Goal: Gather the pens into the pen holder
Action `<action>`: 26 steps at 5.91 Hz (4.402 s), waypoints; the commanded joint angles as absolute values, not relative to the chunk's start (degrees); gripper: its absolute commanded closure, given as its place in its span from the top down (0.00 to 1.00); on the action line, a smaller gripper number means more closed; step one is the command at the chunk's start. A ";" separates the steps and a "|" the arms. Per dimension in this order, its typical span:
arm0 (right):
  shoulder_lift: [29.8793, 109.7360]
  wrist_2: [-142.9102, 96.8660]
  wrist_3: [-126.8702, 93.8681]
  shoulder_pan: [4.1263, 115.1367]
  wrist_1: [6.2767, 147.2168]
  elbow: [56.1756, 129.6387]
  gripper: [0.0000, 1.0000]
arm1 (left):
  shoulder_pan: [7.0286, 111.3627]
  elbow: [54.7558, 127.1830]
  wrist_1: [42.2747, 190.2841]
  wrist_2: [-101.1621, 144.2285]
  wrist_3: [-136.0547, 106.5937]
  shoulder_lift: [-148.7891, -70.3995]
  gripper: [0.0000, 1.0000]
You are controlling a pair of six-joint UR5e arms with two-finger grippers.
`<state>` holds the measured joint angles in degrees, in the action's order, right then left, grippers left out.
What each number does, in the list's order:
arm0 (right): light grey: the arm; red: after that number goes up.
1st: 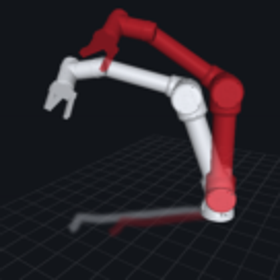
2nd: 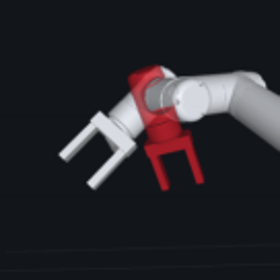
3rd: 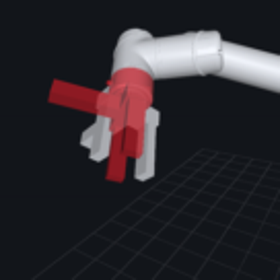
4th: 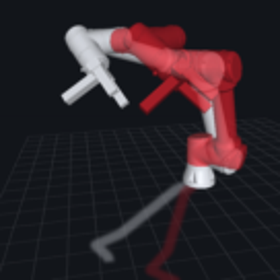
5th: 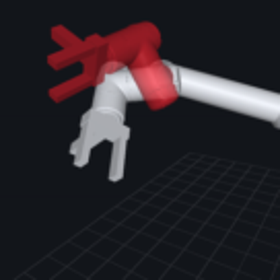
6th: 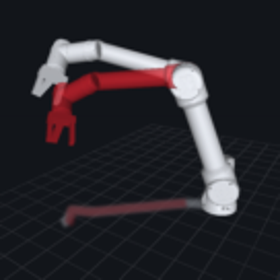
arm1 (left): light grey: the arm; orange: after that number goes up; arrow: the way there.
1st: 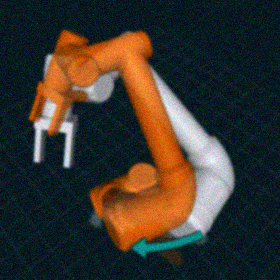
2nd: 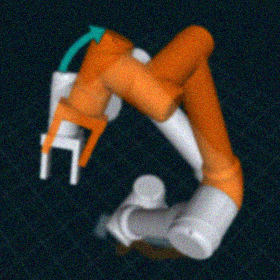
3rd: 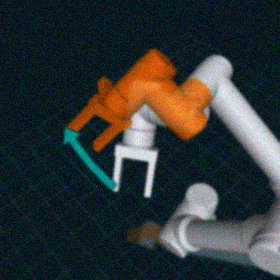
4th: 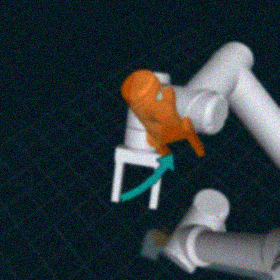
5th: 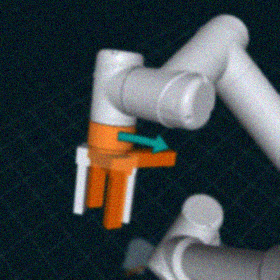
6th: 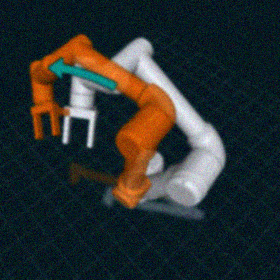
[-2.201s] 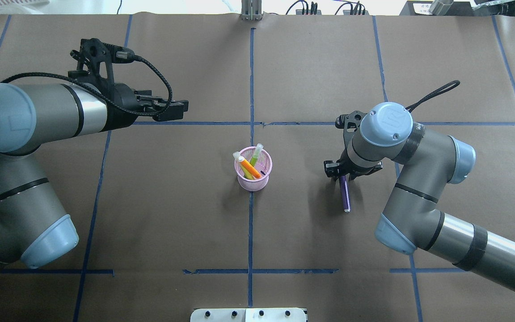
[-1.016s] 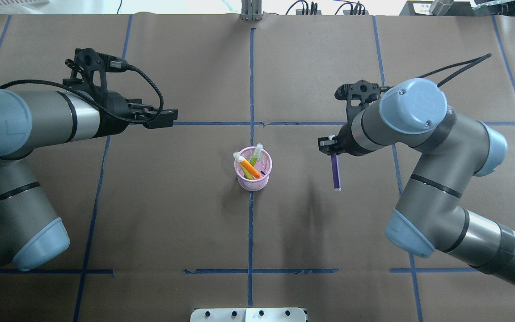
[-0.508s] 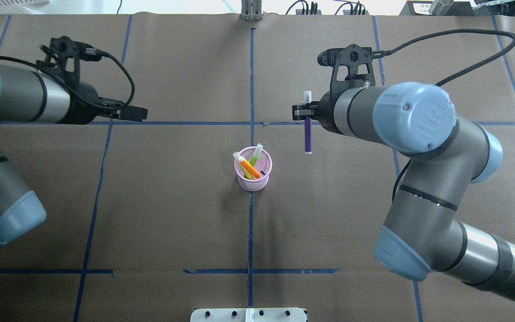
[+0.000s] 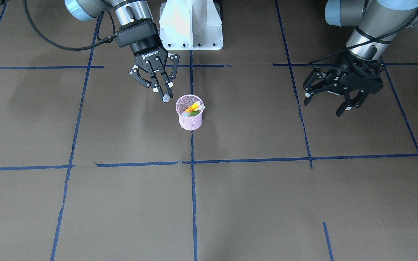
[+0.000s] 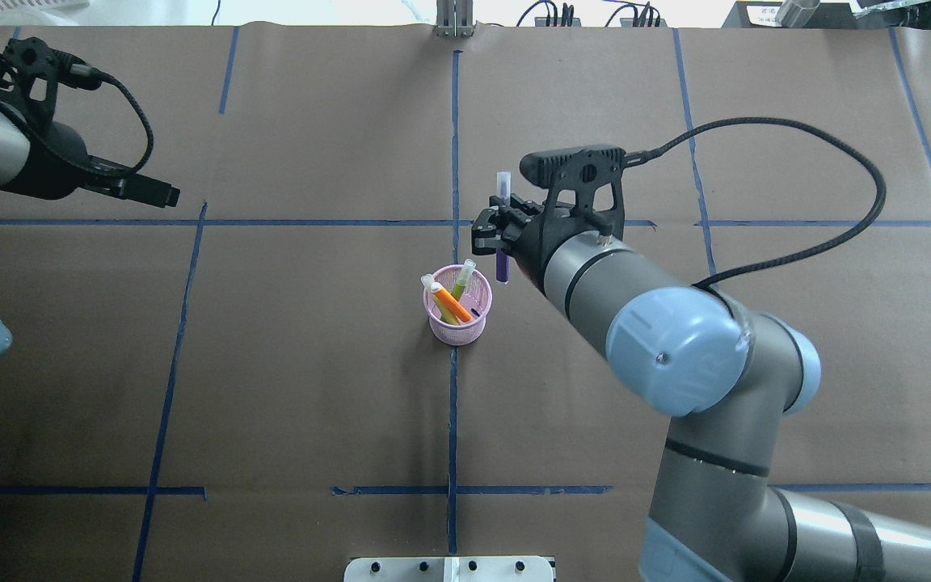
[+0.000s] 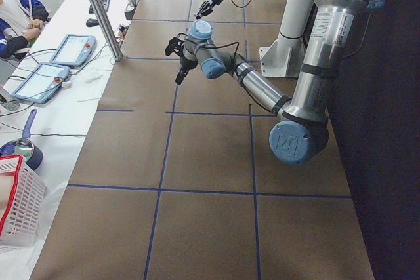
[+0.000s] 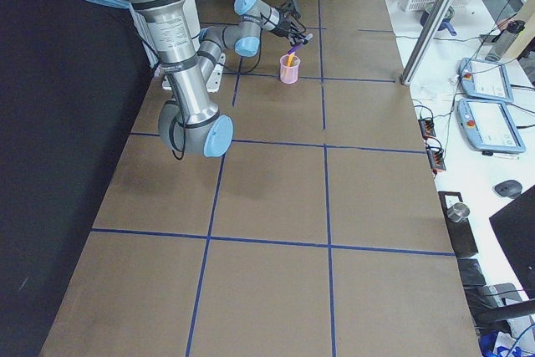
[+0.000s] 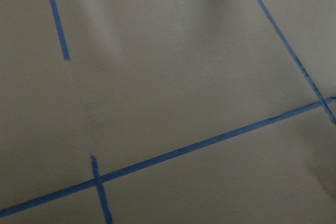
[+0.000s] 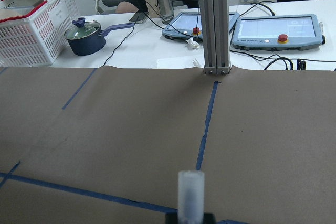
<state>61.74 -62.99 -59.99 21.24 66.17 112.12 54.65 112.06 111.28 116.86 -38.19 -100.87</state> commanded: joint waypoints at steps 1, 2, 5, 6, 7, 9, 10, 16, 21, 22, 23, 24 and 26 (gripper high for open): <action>59.78 -58.38 -57.40 19.69 65.83 108.83 0.00 | 55.90 109.96 111.27 117.86 -36.47 -99.58 1.00; 57.76 -57.49 -57.31 18.73 61.83 104.20 0.00 | 55.90 109.08 111.62 117.86 -36.47 -98.88 1.00; 57.04 -55.99 -55.39 17.58 58.27 100.02 0.00 | 55.90 108.02 112.06 117.86 -36.04 -98.35 1.00; 57.39 -55.90 -55.02 17.14 58.18 99.58 0.00 | 55.81 108.02 112.06 117.86 -36.04 -98.35 1.00; 57.74 -55.72 -55.02 16.27 58.18 99.49 0.00 | 55.81 107.93 112.06 117.77 -36.04 -98.35 1.00; 57.83 -52.83 -55.02 14.77 58.27 97.92 0.00 | 55.64 107.49 112.06 117.77 -36.04 -98.52 1.00; 57.92 -52.74 -54.24 14.68 58.27 97.91 0.02 | 55.63 107.49 112.06 117.77 -35.95 -98.53 1.00; 57.39 -60.42 -47.11 18.86 64.02 105.17 1.00 | 60.78 106.96 111.19 122.56 -35.60 -98.62 1.00; 74.74 -115.75 -31.74 58.10 82.70 116.02 1.00 | 82.66 102.24 86.27 136.83 -9.02 -98.97 1.00; 81.67 -122.36 -24.51 65.58 82.53 114.88 1.00 | 86.53 98.21 81.96 136.76 -2.35 -99.05 1.00; 87.22 -126.00 -19.56 70.87 82.36 114.09 1.00 | 91.01 92.95 81.83 137.02 1.19 -98.88 1.00; 90.41 -130.99 -18.82 75.63 82.35 110.86 1.00 | 92.97 89.07 82.35 137.37 1.75 -98.18 1.00; 97.78 -134.65 -15.50 80.76 79.91 104.96 1.00 | 93.08 88.25 86.27 137.02 1.41 -92.49 1.00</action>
